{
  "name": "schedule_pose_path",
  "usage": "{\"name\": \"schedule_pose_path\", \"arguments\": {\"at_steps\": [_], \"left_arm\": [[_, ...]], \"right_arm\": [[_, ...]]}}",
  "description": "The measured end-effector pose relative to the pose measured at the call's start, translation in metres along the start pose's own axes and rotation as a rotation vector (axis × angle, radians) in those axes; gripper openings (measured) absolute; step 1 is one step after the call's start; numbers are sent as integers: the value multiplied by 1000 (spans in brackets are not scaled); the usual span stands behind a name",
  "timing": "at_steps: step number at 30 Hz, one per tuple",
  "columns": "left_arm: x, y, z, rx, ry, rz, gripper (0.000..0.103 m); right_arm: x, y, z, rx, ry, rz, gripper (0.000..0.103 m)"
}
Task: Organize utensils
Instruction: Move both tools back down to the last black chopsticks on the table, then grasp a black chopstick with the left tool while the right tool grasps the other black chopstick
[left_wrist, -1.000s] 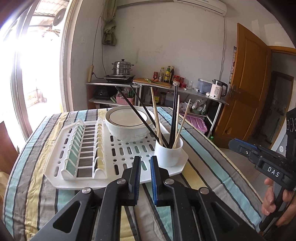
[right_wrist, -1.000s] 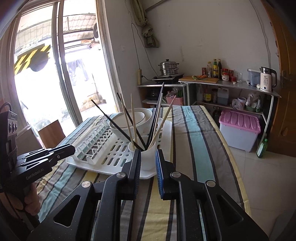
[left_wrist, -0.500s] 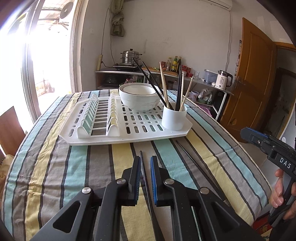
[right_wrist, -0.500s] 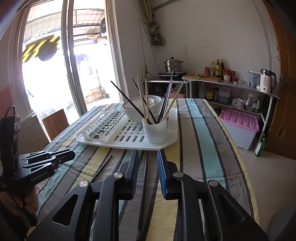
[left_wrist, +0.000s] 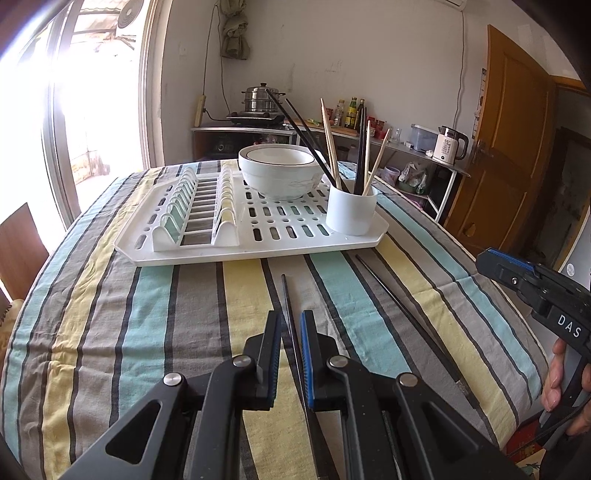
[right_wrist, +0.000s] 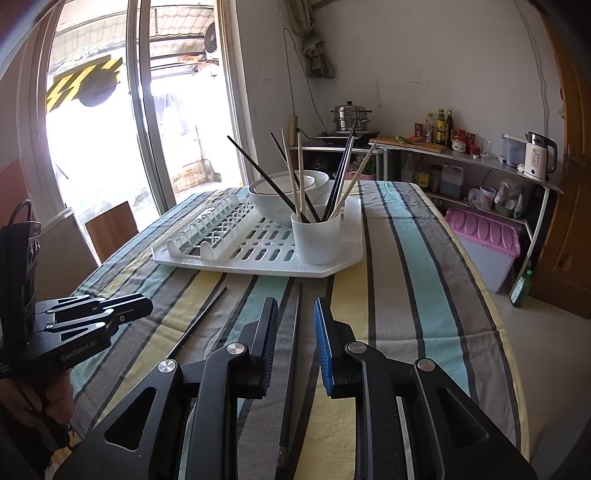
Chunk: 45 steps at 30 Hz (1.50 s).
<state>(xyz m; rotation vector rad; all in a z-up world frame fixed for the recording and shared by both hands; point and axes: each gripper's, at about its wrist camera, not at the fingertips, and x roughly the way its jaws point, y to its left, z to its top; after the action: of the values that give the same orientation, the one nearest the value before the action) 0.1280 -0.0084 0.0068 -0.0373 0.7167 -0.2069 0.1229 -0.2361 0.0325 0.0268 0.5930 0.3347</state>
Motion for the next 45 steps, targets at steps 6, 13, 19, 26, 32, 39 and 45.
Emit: {"name": "schedule_pose_path", "arguments": {"at_steps": [6,13,19,26,32,39,45], "left_arm": [[17,3,2,4,43,5,10],[46,8,10,-6,108,-12,10],[72,10,20,-23,172,-23,10],[92,7,18,-15,238,-21,10],[97,-1,19,22,239,16,10],[102,-12,21,90,233,71,10],[104,-9,23,84,230,67,9]], "right_arm": [[15,0,0,-4,36,5,21],[53,0,0,-20,144,2,21],[92,-1,-1,-38,247,-4,21],[118,3,-2,-80,322,-2,21],[128,5,0,-105,343,-17,20],[132,10,3,-131,357,-23,8],[132,9,4,-121,356,-14,6]]}}
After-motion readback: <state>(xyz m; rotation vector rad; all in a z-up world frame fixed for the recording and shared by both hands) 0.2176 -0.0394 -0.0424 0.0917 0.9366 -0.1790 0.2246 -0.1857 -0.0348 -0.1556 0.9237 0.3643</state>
